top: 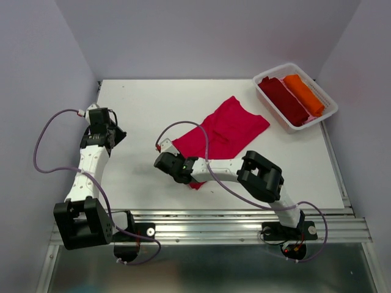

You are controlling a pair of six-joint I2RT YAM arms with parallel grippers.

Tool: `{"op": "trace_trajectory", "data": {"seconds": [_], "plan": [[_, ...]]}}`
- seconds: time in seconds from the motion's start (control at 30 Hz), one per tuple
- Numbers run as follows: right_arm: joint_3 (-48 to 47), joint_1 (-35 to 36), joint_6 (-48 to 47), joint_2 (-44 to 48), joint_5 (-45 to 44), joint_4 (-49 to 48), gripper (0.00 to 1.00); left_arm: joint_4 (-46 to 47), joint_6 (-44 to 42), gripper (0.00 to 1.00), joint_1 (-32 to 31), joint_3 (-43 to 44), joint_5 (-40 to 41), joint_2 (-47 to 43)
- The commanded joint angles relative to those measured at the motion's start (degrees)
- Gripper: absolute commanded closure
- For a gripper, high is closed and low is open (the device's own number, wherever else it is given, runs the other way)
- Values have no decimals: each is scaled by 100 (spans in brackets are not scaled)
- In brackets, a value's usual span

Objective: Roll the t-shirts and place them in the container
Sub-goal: Roll the T-shirt to the center of the board.

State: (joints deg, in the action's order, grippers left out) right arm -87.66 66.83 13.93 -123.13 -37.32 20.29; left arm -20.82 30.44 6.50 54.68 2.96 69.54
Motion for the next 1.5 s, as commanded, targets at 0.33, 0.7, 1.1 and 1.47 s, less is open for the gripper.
{"op": "trace_trajectory", "data": {"seconds": [0.33,0.7,1.1,1.47], "plan": [[134,-117,521,386,838,-324,99,122,-178,67,53,-168,-156,-107],[267,-644,1322,703,3247,-781,99,87,-231,66,62,-124,-191,-151],[890,-1251,2148,896,5480,-1818,99,69,-249,66,62,-141,-243,-204],[1260,-1708,2421,1151,6342,-2284,99,87,-240,67,62,-133,-270,-178]]}}
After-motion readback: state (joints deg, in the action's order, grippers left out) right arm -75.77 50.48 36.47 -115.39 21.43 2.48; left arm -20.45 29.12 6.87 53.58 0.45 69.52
